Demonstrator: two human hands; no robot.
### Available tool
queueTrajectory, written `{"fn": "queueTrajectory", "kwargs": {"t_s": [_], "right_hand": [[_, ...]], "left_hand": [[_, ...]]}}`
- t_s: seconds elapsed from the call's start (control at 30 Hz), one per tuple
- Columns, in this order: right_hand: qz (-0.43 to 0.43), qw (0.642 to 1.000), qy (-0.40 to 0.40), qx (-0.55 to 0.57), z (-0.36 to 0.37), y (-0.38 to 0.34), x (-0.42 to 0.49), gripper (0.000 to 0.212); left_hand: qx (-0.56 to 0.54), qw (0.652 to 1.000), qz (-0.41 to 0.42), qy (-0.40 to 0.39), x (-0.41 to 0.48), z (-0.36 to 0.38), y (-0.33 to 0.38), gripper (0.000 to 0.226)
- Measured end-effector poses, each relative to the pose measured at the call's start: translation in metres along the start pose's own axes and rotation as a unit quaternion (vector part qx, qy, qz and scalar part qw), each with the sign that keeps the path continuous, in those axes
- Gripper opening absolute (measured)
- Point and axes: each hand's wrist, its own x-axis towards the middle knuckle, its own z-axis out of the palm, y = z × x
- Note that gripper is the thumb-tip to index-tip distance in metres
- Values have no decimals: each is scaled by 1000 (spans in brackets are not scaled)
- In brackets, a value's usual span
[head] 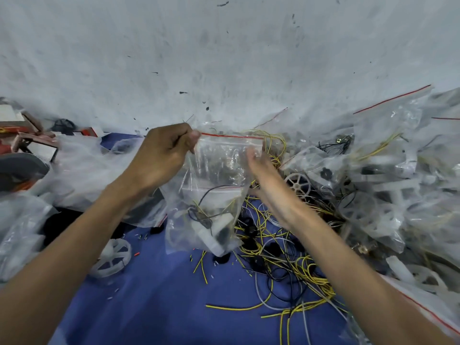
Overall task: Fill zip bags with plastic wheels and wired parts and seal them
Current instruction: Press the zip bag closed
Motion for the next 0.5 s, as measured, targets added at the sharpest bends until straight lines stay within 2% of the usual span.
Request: {"fn": "queueTrajectory", "kwargs": {"t_s": [0.03, 0.07, 0.13, 0.17, 0.2, 0.23, 0.27, 0.3, 0.33, 0.43, 0.5], "right_hand": [[2, 1000, -8, -1, 7, 4, -7, 86], [-22, 999, 25, -22, 15, 9, -16, 82], [-96, 980, 157, -77, 37, 15, -35, 85], [-131, 968, 191, -97, 50, 17, -41, 83], [-157, 964, 185, -107, 64, 17, -47, 83], [-160, 969, 155, -105, 77, 13, -48, 92], [-148, 976, 125, -101, 84, 9, -47, 102], [-138, 980, 118, -84, 88, 3, -40, 103], [-139, 980, 136, -44, 86, -3, -32, 93], [-137, 960, 236, 68, 65, -10, -7, 41], [-124, 960, 235, 84, 42, -2, 4, 47]], "left_hand": [[5, 1000, -11, 8, 4, 0, 4, 42], [11, 999, -27, 24, 8, 1, 8, 42], [3, 993, -86, 80, 18, 3, 16, 40], [-27, 986, -127, 106, 22, 4, 21, 39], [-75, 976, -166, 124, 25, 7, 26, 39], [-128, 963, -197, 128, 27, 12, 33, 38], [-179, 951, -222, 120, 28, 20, 41, 37], [-226, 939, -238, 106, 26, 29, 50, 34], [-268, 927, -246, 92, 23, 39, 58, 31], [-350, 907, -229, 48, 16, 56, 76, 25], [-397, 895, -205, 6, 13, 54, 75, 20]]}}
